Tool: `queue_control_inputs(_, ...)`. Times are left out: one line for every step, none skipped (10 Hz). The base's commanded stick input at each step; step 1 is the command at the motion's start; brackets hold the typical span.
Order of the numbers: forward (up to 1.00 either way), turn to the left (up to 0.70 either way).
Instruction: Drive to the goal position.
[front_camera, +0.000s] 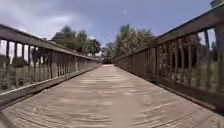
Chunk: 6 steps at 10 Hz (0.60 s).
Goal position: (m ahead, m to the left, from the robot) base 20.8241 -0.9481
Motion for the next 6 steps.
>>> queue_control_inputs(0.5, 0.1)
queue_control_inputs(0.5, 0.3)
queue_control_inputs(0.5, 0.44)
queue_control_inputs(0.5, 0.47)
queue_control_inputs(0.5, 0.42)
queue_control_inputs(0.5, 0.0)
